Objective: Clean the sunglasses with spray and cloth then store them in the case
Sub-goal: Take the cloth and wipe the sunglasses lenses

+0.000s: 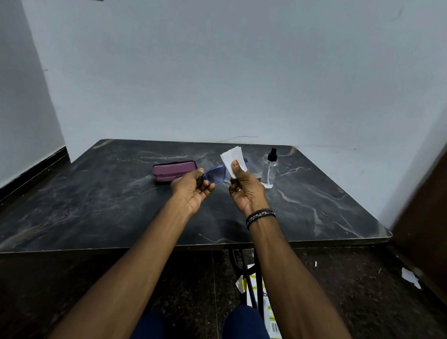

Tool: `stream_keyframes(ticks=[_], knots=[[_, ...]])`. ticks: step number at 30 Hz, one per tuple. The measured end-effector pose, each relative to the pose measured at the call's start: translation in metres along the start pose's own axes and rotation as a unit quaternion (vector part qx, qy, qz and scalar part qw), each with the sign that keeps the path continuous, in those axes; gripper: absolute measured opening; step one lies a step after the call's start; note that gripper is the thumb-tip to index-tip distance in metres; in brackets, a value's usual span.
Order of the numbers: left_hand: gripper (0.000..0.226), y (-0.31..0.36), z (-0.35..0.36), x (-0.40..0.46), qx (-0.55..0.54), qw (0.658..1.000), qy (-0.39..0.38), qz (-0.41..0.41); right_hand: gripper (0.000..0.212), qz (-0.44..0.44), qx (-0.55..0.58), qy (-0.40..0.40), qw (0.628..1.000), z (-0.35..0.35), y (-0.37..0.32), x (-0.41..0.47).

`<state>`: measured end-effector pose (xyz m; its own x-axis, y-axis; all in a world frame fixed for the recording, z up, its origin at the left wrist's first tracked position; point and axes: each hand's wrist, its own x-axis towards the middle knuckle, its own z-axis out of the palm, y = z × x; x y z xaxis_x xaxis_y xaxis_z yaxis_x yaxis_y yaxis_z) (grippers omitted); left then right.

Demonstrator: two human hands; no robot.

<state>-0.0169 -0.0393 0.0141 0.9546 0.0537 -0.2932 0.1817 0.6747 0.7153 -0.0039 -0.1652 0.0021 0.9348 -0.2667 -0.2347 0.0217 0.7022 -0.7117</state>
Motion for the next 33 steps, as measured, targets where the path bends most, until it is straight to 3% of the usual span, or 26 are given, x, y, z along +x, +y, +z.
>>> stream_keyframes(ticks=[2, 6, 20, 33], knots=[[0.015, 0.0, 0.0, 0.001, -0.002, 1.0, -0.002, 0.002, 0.033, 0.011, -0.005, -0.011, 1.0, -0.001, -0.001, 0.001], [0.014, 0.001, -0.004, 0.004, 0.006, 1.0, 0.002, 0.001, 0.013, 0.039, -0.02, -0.055, 0.998, -0.004, -0.006, -0.001], [0.006, -0.002, -0.006, 0.004, 0.027, 1.0, -0.015, -0.001, 0.017, 0.017, -0.025, -0.042, 0.999, -0.007, 0.001, 0.005], [0.007, 0.001, -0.007, 0.008, 0.016, 1.0, -0.011, 0.004, 0.006, 0.008, 0.024, -0.07, 0.997, -0.008, 0.003, 0.003]])
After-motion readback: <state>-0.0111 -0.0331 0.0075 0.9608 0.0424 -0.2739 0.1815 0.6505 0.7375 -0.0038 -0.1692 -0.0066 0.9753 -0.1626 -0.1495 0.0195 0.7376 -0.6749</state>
